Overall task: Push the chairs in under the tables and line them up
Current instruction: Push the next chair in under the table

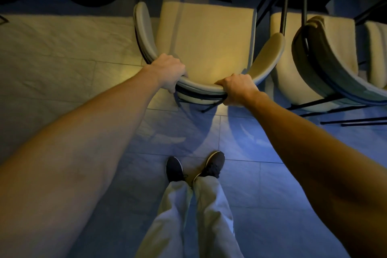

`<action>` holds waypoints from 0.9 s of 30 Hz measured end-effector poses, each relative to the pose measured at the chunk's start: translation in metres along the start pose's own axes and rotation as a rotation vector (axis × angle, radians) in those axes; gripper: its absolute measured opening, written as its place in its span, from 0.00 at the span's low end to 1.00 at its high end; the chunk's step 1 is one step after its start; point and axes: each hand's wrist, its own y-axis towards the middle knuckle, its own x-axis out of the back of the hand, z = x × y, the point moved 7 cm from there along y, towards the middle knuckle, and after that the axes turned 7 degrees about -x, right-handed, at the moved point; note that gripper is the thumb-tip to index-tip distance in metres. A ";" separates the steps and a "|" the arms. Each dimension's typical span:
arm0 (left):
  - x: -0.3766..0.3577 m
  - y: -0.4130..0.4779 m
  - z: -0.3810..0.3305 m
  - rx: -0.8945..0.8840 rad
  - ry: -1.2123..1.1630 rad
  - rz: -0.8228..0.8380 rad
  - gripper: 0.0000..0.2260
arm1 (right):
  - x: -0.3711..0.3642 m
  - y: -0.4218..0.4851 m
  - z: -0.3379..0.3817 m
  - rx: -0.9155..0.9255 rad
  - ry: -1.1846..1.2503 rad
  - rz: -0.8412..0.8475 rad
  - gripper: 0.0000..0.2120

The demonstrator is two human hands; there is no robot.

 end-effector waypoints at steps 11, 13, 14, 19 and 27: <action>-0.004 0.001 0.002 0.041 -0.075 -0.028 0.26 | 0.008 0.003 -0.004 0.044 -0.003 0.013 0.23; -0.005 0.000 0.001 0.048 -0.069 -0.028 0.27 | 0.008 0.003 -0.004 0.049 -0.005 0.012 0.23; -0.005 0.000 0.000 0.050 -0.065 -0.025 0.27 | 0.008 0.002 -0.004 0.052 -0.007 0.013 0.23; -0.003 0.001 0.002 0.090 -0.090 -0.008 0.27 | 0.011 0.004 -0.009 0.061 0.002 0.016 0.22; -0.010 0.005 0.000 0.166 -0.121 0.002 0.29 | 0.009 0.008 -0.013 0.096 -0.014 -0.005 0.22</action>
